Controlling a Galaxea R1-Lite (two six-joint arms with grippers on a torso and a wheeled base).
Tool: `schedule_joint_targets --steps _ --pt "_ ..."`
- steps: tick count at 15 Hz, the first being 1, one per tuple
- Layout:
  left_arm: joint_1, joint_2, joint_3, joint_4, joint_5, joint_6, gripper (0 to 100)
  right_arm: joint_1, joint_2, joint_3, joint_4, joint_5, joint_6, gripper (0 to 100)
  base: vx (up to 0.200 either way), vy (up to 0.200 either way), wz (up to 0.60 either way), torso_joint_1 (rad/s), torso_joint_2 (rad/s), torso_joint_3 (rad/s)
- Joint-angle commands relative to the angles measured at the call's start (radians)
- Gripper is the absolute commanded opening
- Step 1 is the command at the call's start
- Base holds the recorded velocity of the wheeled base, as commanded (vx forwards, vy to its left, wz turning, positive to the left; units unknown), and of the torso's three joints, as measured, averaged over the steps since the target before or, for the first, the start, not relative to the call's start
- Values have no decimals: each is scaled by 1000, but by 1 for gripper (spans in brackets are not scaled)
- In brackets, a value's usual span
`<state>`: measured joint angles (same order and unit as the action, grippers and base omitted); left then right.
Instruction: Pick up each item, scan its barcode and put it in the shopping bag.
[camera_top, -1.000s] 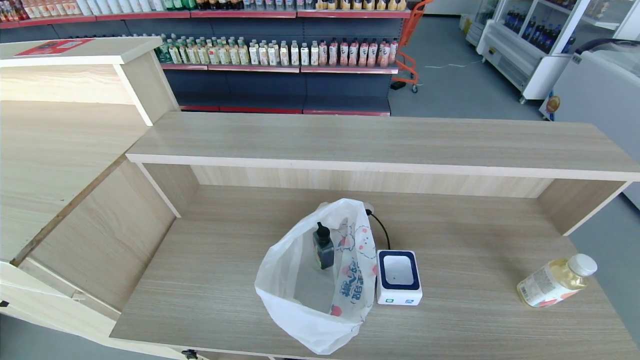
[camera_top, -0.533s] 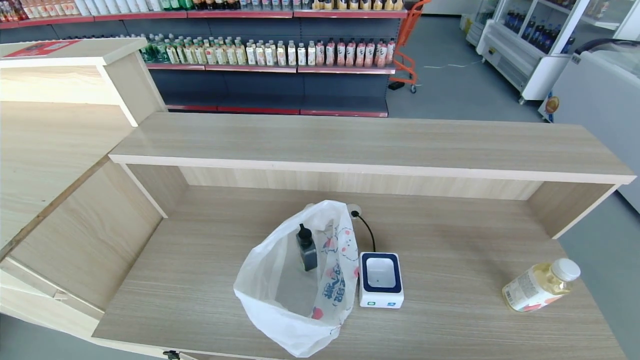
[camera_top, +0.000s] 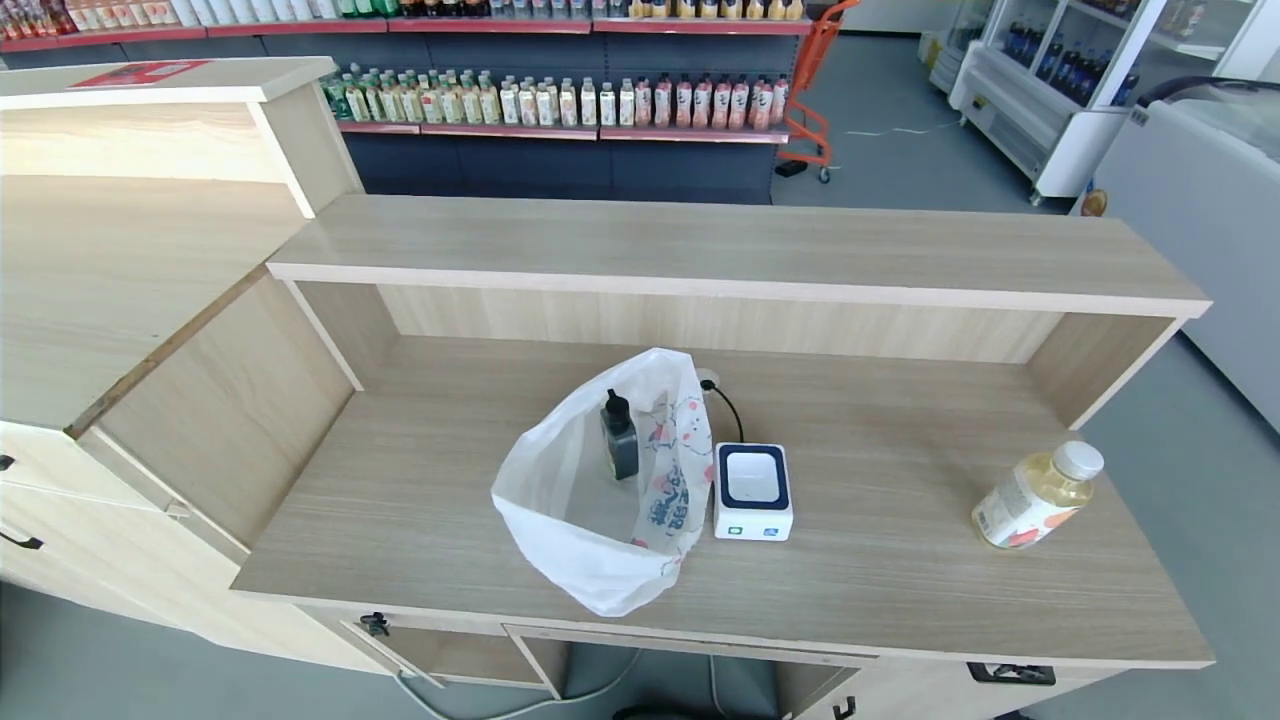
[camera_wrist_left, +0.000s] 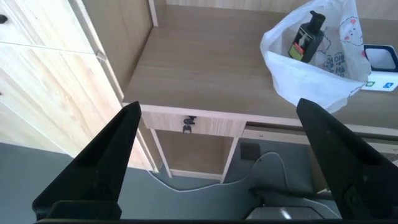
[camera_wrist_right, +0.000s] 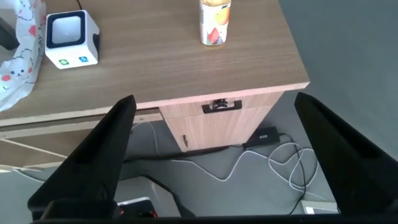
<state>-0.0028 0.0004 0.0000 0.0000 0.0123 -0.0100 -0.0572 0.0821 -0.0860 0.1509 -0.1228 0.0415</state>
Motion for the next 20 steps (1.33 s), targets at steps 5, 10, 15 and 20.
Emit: schedule_joint_targets --steps 5,10,15,20 --pt "0 0 0 0 1 4 100 -1 5 0 -1 5 0 100 0 -160 0 6 2 1" --pt "0 0 0 0 1 13 100 -1 5 0 -1 5 0 100 0 -200 0 6 3 0" --pt "0 0 0 0 1 18 100 -1 5 0 -1 6 0 100 0 -200 0 3 3 0" --pt "0 0 0 0 1 8 100 0 5 -11 7 6 0 100 0 -200 0 2 3 5"
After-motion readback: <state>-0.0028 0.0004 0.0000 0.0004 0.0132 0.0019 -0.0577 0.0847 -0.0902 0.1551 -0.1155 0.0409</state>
